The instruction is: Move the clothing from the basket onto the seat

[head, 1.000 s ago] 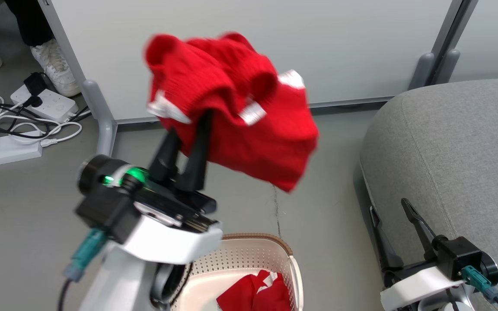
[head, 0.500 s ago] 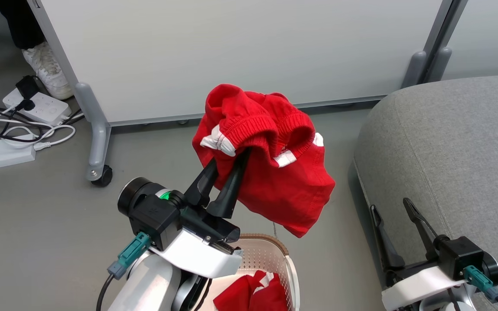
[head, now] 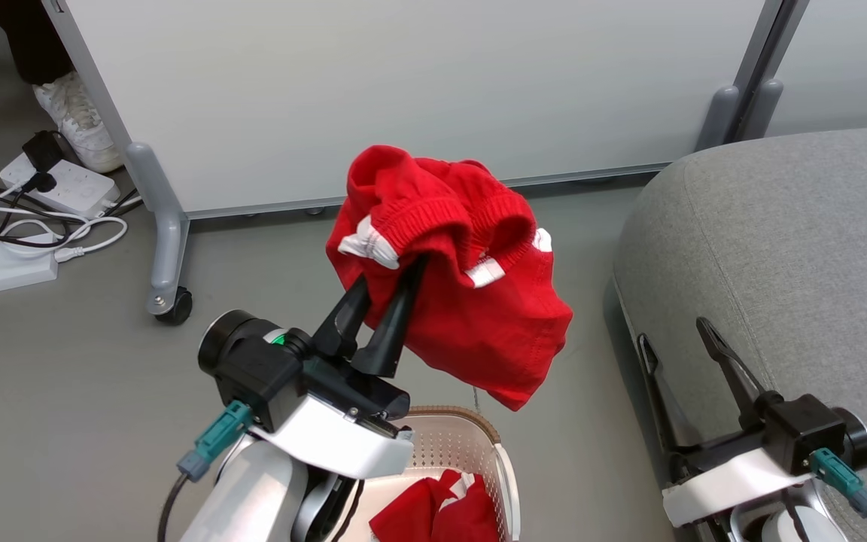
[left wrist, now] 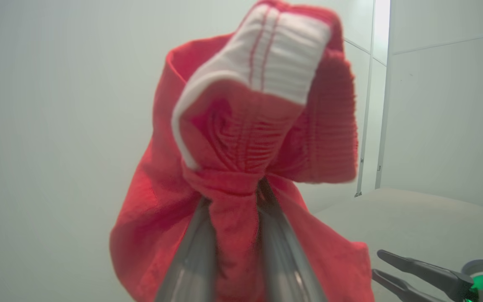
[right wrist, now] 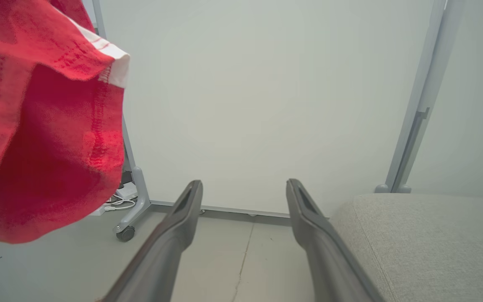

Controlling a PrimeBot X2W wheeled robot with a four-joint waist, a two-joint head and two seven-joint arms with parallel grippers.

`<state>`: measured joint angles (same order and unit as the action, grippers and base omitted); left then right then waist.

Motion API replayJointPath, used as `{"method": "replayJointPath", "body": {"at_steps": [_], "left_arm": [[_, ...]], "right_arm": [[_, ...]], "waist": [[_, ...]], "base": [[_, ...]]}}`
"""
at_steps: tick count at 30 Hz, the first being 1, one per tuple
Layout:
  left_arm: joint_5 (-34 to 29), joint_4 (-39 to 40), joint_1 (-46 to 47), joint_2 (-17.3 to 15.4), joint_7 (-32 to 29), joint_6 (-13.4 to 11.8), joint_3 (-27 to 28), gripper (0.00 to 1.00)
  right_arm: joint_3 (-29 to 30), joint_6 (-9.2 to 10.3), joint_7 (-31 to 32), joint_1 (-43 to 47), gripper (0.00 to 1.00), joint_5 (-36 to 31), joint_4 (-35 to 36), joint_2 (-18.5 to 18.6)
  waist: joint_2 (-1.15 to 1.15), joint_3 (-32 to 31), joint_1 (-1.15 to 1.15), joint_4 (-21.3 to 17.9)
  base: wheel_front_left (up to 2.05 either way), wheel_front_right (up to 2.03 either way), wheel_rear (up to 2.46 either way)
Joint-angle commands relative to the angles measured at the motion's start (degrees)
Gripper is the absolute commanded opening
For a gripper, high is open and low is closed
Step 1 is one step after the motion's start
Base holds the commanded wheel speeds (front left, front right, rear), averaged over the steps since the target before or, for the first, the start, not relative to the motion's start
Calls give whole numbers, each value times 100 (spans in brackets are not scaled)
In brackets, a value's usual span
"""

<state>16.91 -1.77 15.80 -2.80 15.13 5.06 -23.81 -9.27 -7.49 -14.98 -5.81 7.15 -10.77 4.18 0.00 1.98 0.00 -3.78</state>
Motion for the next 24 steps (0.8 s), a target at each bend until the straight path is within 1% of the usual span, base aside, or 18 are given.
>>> {"method": "replayJointPath", "body": {"at_steps": [1, 3, 6, 8, 9, 14, 18, 24], "left_arm": [[54, -4, 6, -18, 4, 26, 52, 0], [128, -43, -15, -20, 4, 34, 97, 0], [66, -118, -19, -15, 4, 48, 147, 0], [32, -155, -47, -18, 4, 53, 168, 0], [19, -190, -63, -18, 4, 68, 183, 0], [2, -273, -78, -17, 4, 99, 179, 0], [-5, -319, -101, -17, 4, 127, 140, 0], [-43, -324, -115, -18, 4, 170, -169, 0]], "right_arm": [[-8, -1, -30, -71, 100, 58, 56, 57], [-191, -1, -30, -83, 100, 166, 205, 176], [-611, -1, -30, -78, 100, 190, 513, 487], [-787, -1, -31, -73, 100, 179, 801, 651], [-939, -1, -30, -47, 100, 60, 1081, 772], [-1545, -1, -30, -6, 100, 112, 1648, 1125], [-1886, -1, -30, -110, 100, 82, 1737, 1312], [-2042, -1, -30, -256, 100, 62, 1569, 1289]], "waist": [[0, 2, 0, 1], [0, 9, 0, 7], [0, 14, 0, 8], [0, 19, 0, 4], [0, 24, 0, 4], [0, 6, 0, 0], [0, -23, 0, -15], [0, -65, 0, 9]], "base": [[0, 0, 0], [0, 0, 0], [0, 0, 0], [0, 0, 0], [0, 0, 0], [0, 0, 0], [0, 0, 0], [0, 0, 0]]}}
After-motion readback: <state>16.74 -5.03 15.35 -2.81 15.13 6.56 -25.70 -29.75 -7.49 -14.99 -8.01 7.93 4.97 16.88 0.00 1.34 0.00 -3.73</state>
